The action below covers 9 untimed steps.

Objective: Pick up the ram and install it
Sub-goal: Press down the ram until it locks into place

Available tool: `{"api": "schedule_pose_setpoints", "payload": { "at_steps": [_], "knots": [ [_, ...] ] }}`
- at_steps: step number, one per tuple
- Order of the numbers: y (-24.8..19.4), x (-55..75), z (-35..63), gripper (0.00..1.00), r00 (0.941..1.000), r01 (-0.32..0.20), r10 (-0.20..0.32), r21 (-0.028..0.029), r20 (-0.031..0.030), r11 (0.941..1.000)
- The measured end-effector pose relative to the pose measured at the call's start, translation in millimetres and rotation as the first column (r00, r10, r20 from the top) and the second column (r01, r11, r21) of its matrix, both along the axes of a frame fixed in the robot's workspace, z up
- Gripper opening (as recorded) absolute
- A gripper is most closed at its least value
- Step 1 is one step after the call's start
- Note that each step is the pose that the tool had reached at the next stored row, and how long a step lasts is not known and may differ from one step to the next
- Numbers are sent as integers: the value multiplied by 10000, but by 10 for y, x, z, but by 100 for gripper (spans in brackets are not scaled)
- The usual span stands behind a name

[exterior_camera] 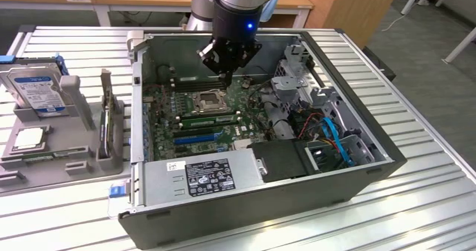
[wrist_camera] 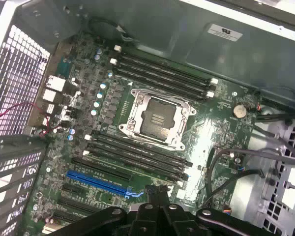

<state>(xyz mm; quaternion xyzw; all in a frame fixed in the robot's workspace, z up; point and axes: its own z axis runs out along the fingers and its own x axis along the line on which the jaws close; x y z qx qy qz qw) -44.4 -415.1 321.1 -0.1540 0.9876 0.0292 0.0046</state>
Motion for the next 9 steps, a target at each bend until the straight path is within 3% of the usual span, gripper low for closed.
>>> {"api": "schedule_pose_setpoints", "payload": {
  "at_steps": [9],
  "knots": [
    [0, 0, 0, 10, 10000, -1, 1, 0, -1, 10000]
  ]
}}
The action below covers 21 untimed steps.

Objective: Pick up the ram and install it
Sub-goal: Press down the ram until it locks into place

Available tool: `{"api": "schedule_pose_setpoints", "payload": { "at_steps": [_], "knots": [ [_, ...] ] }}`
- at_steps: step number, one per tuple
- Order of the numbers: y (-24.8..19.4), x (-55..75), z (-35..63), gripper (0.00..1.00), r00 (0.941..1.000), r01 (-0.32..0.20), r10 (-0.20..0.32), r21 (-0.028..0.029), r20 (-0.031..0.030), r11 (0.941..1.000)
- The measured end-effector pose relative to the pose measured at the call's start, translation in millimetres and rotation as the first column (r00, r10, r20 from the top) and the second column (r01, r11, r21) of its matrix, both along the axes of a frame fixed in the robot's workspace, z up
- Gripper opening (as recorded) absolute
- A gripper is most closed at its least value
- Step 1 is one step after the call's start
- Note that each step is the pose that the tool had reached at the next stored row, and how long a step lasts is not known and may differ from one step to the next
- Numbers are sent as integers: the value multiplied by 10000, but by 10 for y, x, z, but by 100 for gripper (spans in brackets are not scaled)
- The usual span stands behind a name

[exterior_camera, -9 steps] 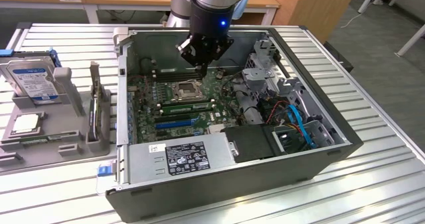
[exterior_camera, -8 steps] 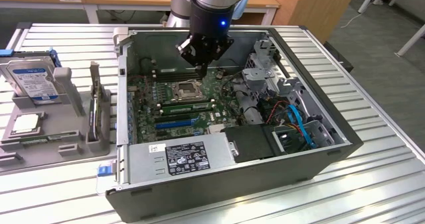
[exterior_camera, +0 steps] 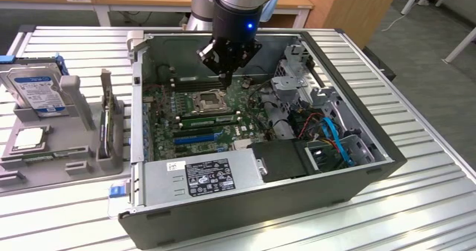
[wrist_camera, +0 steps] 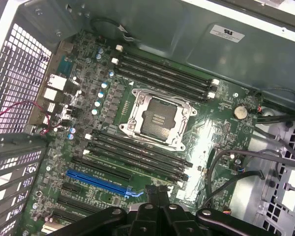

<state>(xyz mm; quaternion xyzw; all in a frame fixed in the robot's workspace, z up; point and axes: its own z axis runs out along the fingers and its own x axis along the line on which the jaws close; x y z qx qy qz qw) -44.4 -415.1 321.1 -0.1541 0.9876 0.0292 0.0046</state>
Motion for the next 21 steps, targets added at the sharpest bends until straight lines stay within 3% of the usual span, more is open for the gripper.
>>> {"api": "schedule_pose_setpoints", "payload": {
  "at_steps": [7, 21],
  "knots": [
    [0, 0, 0, 10, 10000, 94, -94, 0, 0, 10000],
    [0, 0, 0, 10, 9970, 772, -772, 0, 1, 9970]
  ]
}}
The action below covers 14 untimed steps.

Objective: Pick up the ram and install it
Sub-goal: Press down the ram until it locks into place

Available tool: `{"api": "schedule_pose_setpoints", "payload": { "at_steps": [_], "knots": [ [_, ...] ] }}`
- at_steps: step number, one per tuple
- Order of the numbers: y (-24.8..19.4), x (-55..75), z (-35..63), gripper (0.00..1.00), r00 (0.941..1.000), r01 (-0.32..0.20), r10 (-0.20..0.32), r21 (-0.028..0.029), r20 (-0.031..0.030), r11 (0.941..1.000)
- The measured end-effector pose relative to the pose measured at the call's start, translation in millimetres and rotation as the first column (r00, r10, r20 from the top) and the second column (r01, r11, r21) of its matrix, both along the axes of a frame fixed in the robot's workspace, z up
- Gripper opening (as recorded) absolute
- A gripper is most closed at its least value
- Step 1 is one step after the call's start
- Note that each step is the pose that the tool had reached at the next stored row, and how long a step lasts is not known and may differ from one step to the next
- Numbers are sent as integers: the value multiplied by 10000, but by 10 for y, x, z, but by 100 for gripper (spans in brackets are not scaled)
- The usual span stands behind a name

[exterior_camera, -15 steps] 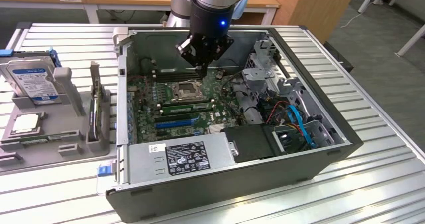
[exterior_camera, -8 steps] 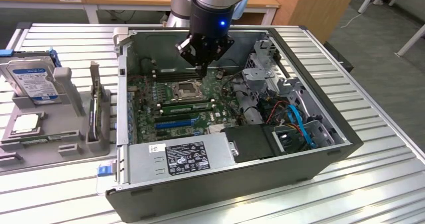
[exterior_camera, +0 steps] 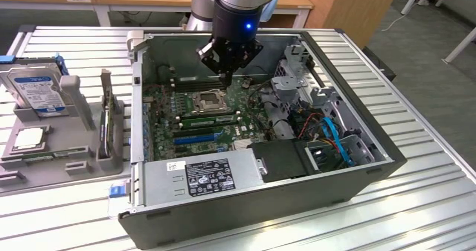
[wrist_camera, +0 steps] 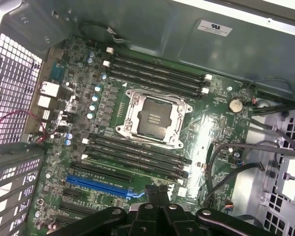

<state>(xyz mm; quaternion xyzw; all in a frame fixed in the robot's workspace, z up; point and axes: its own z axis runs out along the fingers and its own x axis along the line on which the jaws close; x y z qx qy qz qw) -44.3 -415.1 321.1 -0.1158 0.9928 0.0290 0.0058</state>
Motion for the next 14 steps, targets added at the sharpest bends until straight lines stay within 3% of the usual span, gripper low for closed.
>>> {"api": "schedule_pose_setpoints", "payload": {
  "at_steps": [14],
  "knots": [
    [0, 0, 0, 10, 9974, 721, -721, 0, 0, 9974]
  ]
}}
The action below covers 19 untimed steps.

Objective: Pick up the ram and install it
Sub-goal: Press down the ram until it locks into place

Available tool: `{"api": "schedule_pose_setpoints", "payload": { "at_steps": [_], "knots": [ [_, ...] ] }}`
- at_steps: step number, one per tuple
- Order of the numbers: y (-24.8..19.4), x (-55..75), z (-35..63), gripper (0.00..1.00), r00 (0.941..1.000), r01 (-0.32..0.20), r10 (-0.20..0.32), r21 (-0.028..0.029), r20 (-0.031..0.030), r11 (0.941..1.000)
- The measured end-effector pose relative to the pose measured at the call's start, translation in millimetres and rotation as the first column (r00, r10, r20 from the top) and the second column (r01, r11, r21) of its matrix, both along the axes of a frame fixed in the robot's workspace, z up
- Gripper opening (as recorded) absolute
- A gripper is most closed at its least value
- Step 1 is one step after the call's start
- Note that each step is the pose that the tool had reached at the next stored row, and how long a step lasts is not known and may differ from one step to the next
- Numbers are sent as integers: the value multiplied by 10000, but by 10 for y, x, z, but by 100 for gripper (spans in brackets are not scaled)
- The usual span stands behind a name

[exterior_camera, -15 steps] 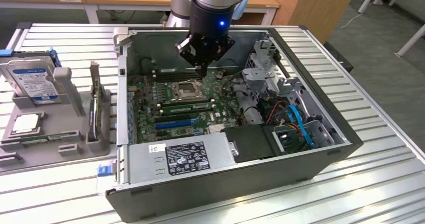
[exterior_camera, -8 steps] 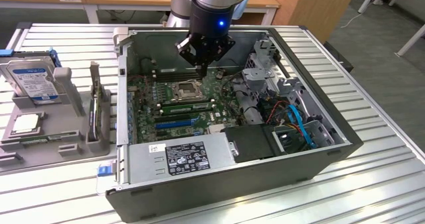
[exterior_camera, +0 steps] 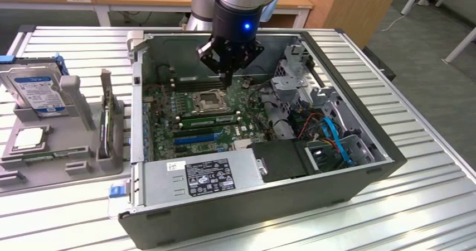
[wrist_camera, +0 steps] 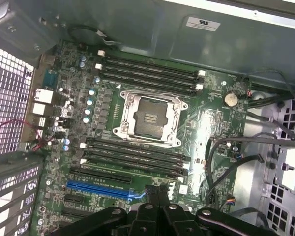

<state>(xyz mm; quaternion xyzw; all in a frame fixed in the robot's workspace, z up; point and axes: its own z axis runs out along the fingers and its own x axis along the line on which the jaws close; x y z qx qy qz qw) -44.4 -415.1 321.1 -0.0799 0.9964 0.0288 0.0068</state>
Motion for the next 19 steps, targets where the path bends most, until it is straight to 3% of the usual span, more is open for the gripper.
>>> {"api": "schedule_pose_setpoints", "payload": {
  "at_steps": [5, 19],
  "knots": [
    [0, 0, 0, 10, 9992, 390, -390, 0, 0, 9992],
    [0, 0, 0, 10, 9890, 1476, -1476, 0, 0, 9890]
  ]
}}
